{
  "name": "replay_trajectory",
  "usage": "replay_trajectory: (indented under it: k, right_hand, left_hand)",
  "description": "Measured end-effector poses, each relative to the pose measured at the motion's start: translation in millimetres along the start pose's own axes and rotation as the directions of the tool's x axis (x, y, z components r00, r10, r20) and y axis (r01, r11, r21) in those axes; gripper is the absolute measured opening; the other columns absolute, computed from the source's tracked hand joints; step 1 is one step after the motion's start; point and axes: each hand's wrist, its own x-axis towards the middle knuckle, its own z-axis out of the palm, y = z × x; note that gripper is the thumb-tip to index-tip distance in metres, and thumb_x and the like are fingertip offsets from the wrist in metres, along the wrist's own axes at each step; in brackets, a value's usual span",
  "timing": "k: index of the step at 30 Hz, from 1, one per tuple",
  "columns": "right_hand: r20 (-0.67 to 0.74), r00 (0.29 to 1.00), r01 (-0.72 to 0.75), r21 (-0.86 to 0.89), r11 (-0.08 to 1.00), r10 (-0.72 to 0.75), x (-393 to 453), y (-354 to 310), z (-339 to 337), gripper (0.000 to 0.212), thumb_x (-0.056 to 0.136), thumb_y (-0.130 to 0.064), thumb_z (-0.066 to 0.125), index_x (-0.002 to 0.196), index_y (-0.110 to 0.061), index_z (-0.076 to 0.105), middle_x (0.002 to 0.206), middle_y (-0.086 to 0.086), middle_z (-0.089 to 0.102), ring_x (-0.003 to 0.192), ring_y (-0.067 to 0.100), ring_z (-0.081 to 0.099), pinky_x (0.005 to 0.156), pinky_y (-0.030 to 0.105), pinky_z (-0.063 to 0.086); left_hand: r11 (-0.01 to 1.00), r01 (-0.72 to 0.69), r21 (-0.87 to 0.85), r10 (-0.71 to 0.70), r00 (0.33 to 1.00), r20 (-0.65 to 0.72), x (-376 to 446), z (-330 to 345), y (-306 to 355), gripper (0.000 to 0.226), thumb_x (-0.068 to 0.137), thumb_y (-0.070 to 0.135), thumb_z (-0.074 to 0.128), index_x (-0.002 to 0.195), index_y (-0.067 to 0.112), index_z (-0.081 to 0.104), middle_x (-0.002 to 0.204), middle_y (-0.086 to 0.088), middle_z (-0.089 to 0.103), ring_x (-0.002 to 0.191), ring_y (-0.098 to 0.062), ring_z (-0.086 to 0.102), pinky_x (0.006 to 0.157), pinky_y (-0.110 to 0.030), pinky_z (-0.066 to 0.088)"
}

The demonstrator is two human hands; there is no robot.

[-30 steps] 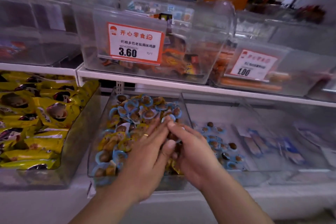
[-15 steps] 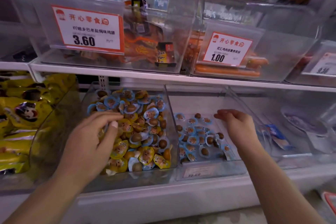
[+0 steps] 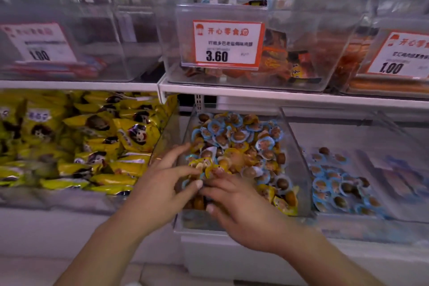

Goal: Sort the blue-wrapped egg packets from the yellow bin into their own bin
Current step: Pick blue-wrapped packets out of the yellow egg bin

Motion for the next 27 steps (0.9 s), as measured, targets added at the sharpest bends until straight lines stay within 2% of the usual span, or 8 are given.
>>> replay_trajectory:
  k: [4, 7, 12, 15, 17, 21, 24, 27]
  right_hand:
    - [-0.027, 0.994, -0.109, -0.003, 0.994, 0.108, 11.6, 27.4, -14.2, 0.024, 0.096, -0.041, 0.059, 0.110, -0.025, 0.070, 0.114, -0.009, 0.065, 0.112, 0.011, 0.056, 0.098, 0.034, 0.046]
    - [-0.078, 0.977, -0.207, -0.121, 0.971, 0.199, 12.7, 44.4, -22.4, 0.016, 0.088, -0.037, 0.066, 0.096, -0.024, 0.072, 0.102, -0.008, 0.067, 0.101, 0.015, 0.061, 0.089, 0.034, 0.049]
    - [-0.160, 0.959, -0.259, -0.150, 0.954, 0.235, 14.7, 40.6, -18.2, 0.021, 0.091, -0.033, 0.057, 0.102, -0.026, 0.074, 0.104, -0.009, 0.069, 0.105, 0.016, 0.058, 0.094, 0.034, 0.046]
    - [-0.059, 0.977, -0.214, -0.156, 0.964, 0.207, 19.0, 26.4, -14.3, 0.042, 0.086, -0.057, 0.049, 0.110, -0.031, 0.071, 0.111, -0.013, 0.065, 0.112, 0.014, 0.052, 0.098, 0.036, 0.044]
    - [0.014, 0.974, -0.218, -0.203, 0.955, 0.226, 21.1, 23.6, -9.1, 0.053, 0.079, -0.069, 0.053, 0.116, -0.034, 0.067, 0.120, -0.013, 0.058, 0.116, 0.014, 0.045, 0.101, 0.038, 0.042]
    - [-0.029, 0.963, -0.271, -0.141, 0.952, 0.269, 25.9, 27.2, -12.0, 0.033, 0.079, -0.058, 0.070, 0.102, -0.034, 0.067, 0.111, -0.013, 0.056, 0.109, 0.011, 0.046, 0.093, 0.033, 0.044]
    - [-0.071, 0.940, -0.341, -0.163, 0.926, 0.334, 20.9, 40.2, -26.1, 0.018, 0.090, -0.044, 0.064, 0.101, -0.030, 0.070, 0.102, -0.009, 0.066, 0.101, 0.015, 0.059, 0.083, 0.033, 0.049]
    - [-0.079, 0.896, -0.443, -0.251, 0.861, 0.438, 9.7, 55.0, -36.5, 0.020, 0.097, -0.040, 0.053, 0.109, -0.029, 0.065, 0.108, 0.001, 0.062, 0.102, 0.021, 0.059, 0.077, 0.031, 0.045]
  left_hand:
    - [0.995, 0.002, 0.097, -0.008, 0.998, 0.063, -2.0, 4.4, -2.1, 0.045, 0.085, 0.063, 0.060, 0.126, 0.045, 0.061, 0.163, 0.020, 0.007, 0.149, -0.014, 0.016, 0.117, -0.038, 0.029]
    - [0.971, 0.034, 0.235, -0.043, 0.998, 0.037, 1.3, 15.2, 7.4, 0.055, 0.086, 0.070, 0.050, 0.136, 0.049, 0.048, 0.165, 0.011, 0.002, 0.151, -0.020, 0.007, 0.119, -0.046, 0.017]
    - [0.954, 0.060, 0.295, -0.055, 0.998, -0.023, 15.4, 22.0, 22.2, 0.041, 0.086, 0.061, 0.056, 0.123, 0.045, 0.063, 0.159, 0.006, 0.027, 0.150, -0.025, 0.012, 0.119, -0.052, 0.013]
    - [0.959, 0.047, 0.279, -0.041, 0.999, -0.028, 17.4, 19.5, 24.2, 0.030, 0.084, 0.049, 0.064, 0.112, 0.045, 0.070, 0.155, 0.008, 0.037, 0.149, -0.028, 0.019, 0.119, -0.051, 0.005]
    - [0.955, 0.058, 0.290, -0.050, 0.998, -0.035, 16.1, 18.5, 24.0, 0.026, 0.081, 0.048, 0.065, 0.104, 0.040, 0.073, 0.155, 0.010, 0.038, 0.149, -0.026, 0.017, 0.119, -0.052, 0.004]
    - [0.924, 0.093, 0.372, -0.074, 0.995, -0.066, 12.4, 17.6, 20.5, 0.038, 0.081, 0.060, 0.064, 0.112, 0.038, 0.066, 0.151, 0.009, 0.043, 0.150, -0.025, 0.018, 0.120, -0.056, 0.009]
    - [0.915, 0.096, 0.392, -0.079, 0.995, -0.059, 14.0, 18.0, 24.8, 0.042, 0.073, 0.067, 0.068, 0.102, 0.036, 0.070, 0.144, 0.003, 0.052, 0.146, -0.031, 0.029, 0.117, -0.060, 0.016]
    - [0.926, 0.150, 0.347, -0.130, 0.988, -0.081, 17.9, 22.2, 27.7, 0.031, 0.071, 0.060, 0.075, 0.086, 0.034, 0.071, 0.144, 0.005, 0.052, 0.147, -0.028, 0.028, 0.118, -0.059, 0.014]
